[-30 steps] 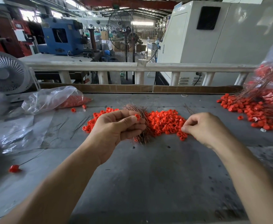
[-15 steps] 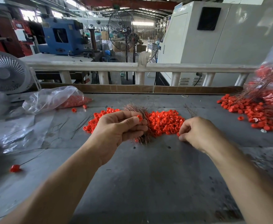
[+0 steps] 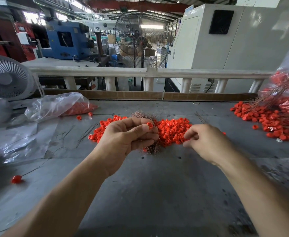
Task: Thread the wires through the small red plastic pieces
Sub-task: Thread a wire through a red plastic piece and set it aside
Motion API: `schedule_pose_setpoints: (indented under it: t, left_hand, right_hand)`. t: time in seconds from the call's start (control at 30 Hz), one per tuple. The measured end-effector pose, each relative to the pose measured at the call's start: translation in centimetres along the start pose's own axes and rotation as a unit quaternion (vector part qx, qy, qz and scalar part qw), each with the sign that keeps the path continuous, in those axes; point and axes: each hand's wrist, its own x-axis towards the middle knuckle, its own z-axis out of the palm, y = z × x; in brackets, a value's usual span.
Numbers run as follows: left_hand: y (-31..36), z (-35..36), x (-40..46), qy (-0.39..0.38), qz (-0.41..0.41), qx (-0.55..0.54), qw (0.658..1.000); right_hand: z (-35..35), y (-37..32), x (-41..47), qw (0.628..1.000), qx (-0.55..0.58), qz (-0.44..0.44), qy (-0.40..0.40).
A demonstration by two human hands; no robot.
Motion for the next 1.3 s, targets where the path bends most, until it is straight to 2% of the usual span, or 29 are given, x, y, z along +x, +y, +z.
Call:
schedule_pose_setpoints:
  t: [0.1, 0.3, 0.4, 0.73, 1.07, 1.3]
  left_hand:
    - [0.0, 0.0, 0.0, 0.0, 0.002, 0.002, 1.0]
    - [-0.2, 0.1, -0.1, 0.0, -0.001, 0.006, 1.0]
    - [-0.4, 0.2, -0.1, 0.001, -0.003, 0.014, 1.0]
    - [-0.6, 0.2, -0.1, -0.018, 0.009, 0.027, 0.999]
    - [-0.8, 0.7, -0.1, 0.015, 0.047, 0.069, 0.996]
    - [-1.0, 0.9, -0.2, 0.029, 0.064, 0.093, 0.993]
  right_hand:
    - [0.0, -1.2, -0.5, 0.984, 0.173, -0.041, 0.006]
    - [0.2, -4.3, -2.3, 0.929, 0.349, -0.118, 0.03]
    - [0.9, -5.5, -2.9, 0.914, 0.385, -0.129, 0.032]
    - [1.3, -6.2, -3.8, 0.923, 0.34, -0.166, 0.063]
    - [1.1, -6.6, -4.2, 0.936, 0.226, -0.237, 0.131]
    - [0.8, -6.7, -4.5, 0.938, 0.193, -0.254, 0.137]
